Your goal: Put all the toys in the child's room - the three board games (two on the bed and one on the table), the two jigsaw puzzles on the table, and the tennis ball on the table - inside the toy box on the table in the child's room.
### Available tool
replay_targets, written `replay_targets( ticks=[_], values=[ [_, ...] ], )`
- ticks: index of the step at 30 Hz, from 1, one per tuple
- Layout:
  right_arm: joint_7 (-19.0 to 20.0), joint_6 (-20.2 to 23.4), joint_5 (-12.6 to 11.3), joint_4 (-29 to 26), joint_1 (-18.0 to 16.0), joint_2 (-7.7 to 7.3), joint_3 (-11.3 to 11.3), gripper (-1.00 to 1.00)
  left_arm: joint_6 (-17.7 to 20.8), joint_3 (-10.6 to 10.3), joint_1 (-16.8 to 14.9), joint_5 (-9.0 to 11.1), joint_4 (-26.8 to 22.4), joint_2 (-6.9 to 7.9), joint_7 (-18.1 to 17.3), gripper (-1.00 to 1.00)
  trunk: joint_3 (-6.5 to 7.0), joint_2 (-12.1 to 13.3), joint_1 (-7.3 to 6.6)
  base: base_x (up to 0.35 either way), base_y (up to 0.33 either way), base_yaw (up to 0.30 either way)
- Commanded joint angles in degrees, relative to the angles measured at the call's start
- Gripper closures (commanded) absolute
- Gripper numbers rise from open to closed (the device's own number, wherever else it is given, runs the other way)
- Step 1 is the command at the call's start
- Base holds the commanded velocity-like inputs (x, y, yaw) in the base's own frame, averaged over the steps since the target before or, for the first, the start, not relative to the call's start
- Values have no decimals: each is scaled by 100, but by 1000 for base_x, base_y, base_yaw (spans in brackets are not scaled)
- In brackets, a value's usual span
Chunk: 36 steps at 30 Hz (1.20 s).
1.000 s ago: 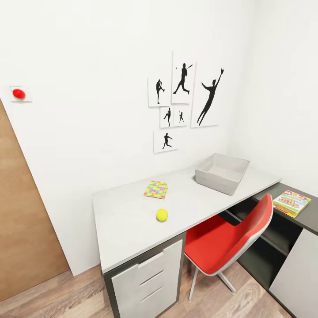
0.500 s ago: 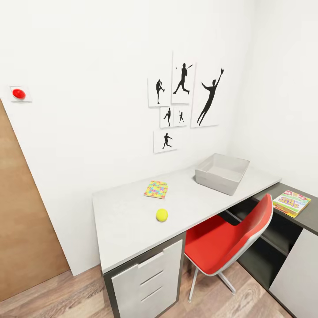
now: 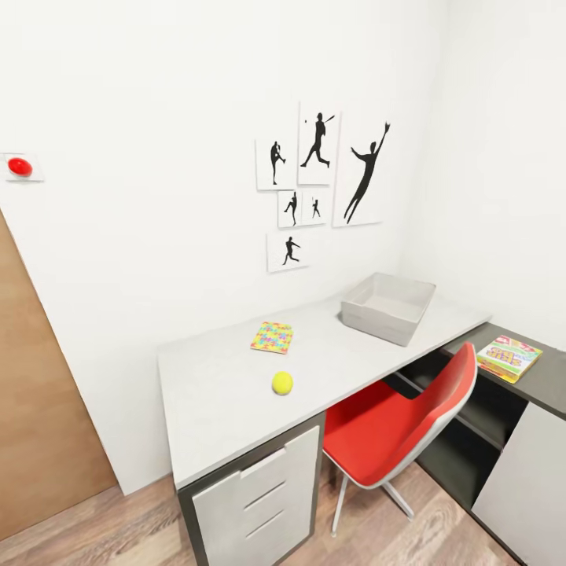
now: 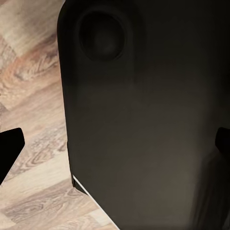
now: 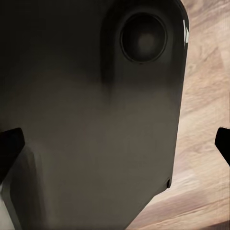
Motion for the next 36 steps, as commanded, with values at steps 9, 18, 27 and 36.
replay_targets(
  ticks=[9,18,27,36],
  values=[
    [-1,-3,-12,0,-1,1,-3,-100,1,-1,-1,-2,-1,-1,-1,-100,-4,-2,0,0,0,-265],
    [8,-3,-25,0,-1,1,-3,-100,3,-15,-1,-16,-2,-1,-1,-100,-4,-2,0,0,0,-277],
    [1,-3,-34,0,-1,-4,-3,-100,-89,-23,-1,-20,0,4,-2,-100,122,278,-154,0,0,-254],
    [-1,-3,-28,0,-1,-6,4,-100,-420,-28,-1,-28,2,12,-1,-100,283,639,-351,0,0,-37]
  ],
)
